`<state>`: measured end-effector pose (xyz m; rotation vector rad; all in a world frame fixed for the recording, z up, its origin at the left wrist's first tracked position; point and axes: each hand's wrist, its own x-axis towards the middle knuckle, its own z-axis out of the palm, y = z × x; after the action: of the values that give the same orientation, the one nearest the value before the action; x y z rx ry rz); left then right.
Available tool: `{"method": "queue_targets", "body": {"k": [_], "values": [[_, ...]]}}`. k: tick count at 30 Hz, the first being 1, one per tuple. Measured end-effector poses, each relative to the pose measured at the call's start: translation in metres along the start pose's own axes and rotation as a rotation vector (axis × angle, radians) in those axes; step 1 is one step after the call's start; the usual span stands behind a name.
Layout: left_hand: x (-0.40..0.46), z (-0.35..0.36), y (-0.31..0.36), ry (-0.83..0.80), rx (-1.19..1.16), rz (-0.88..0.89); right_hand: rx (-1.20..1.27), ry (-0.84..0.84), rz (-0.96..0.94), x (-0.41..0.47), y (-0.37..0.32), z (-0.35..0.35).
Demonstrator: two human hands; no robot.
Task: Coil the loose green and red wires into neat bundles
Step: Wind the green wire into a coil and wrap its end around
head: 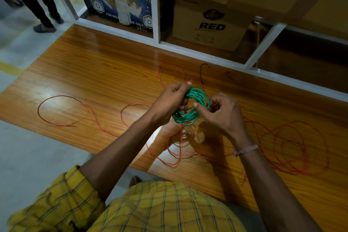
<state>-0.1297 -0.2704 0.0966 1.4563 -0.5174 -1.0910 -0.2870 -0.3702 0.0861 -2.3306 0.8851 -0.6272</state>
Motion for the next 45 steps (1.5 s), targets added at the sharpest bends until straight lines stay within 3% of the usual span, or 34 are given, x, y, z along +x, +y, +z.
{"method": "queue_targets", "body": {"k": [4, 9, 14, 18, 27, 33, 40, 45], "values": [[0.001, 0.004, 0.002, -0.013, -0.025, -0.028, 0.099, -0.027, 0.034, 0.004, 0.002, -0.003], [0.002, 0.005, 0.006, -0.07, -0.121, -0.06, 0.175, -0.033, -0.122, 0.005, 0.005, -0.001], [0.002, 0.001, 0.007, -0.086, -0.215, -0.087, 0.359, -0.008, -0.088, 0.004, 0.008, 0.005], [0.005, 0.003, 0.002, -0.039, -0.261, -0.078, 0.424, -0.085, -0.072, 0.006, 0.012, 0.006], [0.005, -0.001, -0.001, -0.044, -0.226, -0.061, 0.078, -0.04, -0.109, 0.016, 0.012, 0.012], [0.014, 0.009, -0.012, 0.137, -0.176, -0.004, -0.092, 0.0, -0.102, 0.016, 0.01, 0.024], [0.012, 0.018, -0.016, 0.111, -0.113, 0.149, -0.106, 0.014, -0.112, 0.016, 0.016, 0.019], [0.016, 0.021, -0.028, 0.115, -0.09, 0.157, 0.012, -0.061, -0.089, 0.017, 0.027, 0.008]]}}
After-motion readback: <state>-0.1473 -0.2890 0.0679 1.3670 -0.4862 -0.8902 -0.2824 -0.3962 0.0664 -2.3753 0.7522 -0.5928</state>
